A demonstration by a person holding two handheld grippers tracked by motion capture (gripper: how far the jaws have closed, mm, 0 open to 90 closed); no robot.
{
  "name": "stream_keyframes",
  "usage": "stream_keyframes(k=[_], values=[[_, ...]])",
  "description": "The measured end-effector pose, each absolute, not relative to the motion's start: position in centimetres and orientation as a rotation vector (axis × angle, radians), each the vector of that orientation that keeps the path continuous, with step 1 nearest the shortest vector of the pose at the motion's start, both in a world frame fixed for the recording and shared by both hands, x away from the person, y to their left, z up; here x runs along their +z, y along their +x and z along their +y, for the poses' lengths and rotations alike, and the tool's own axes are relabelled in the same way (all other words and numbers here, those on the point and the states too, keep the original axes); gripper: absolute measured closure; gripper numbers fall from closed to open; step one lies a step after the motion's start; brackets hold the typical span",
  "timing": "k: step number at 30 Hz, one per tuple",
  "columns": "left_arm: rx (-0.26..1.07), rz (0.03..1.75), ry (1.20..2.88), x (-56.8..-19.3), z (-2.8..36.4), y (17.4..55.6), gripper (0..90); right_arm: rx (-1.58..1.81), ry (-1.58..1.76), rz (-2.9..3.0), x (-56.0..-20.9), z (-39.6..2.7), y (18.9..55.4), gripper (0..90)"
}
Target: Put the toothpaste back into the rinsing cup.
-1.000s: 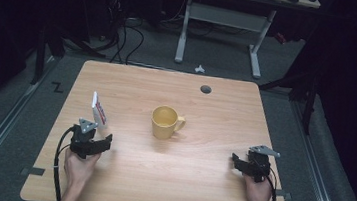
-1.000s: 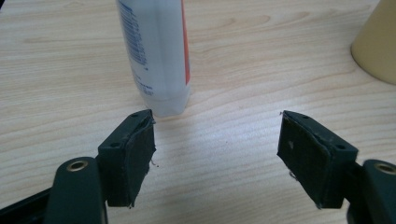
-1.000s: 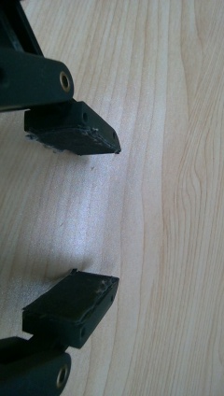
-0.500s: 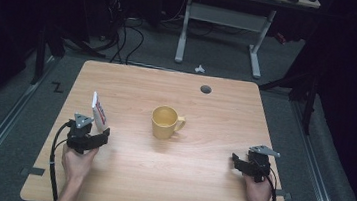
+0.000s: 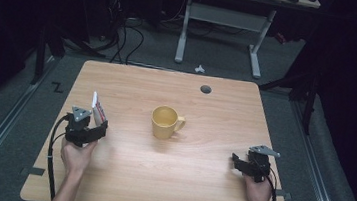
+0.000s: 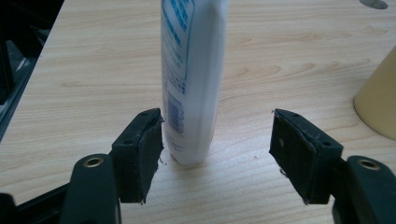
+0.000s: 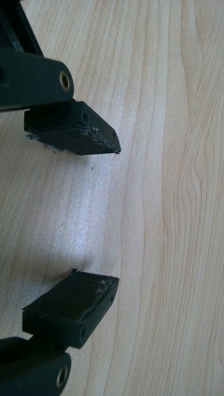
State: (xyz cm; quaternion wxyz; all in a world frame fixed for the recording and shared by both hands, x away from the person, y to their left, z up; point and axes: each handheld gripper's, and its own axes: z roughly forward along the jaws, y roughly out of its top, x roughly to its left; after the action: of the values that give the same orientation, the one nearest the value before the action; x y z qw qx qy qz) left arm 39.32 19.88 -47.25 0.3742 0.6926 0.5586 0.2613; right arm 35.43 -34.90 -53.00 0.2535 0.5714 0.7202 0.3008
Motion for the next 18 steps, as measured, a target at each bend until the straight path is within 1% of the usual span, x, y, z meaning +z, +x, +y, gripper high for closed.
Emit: stream_keyframes(k=[18], values=[[0.697, 1.428, 1.778, -46.1, 19.8, 41.5, 37.0, 0.818, 1.553, 1.957, -53.0, -34.9, 35.4, 30.3]])
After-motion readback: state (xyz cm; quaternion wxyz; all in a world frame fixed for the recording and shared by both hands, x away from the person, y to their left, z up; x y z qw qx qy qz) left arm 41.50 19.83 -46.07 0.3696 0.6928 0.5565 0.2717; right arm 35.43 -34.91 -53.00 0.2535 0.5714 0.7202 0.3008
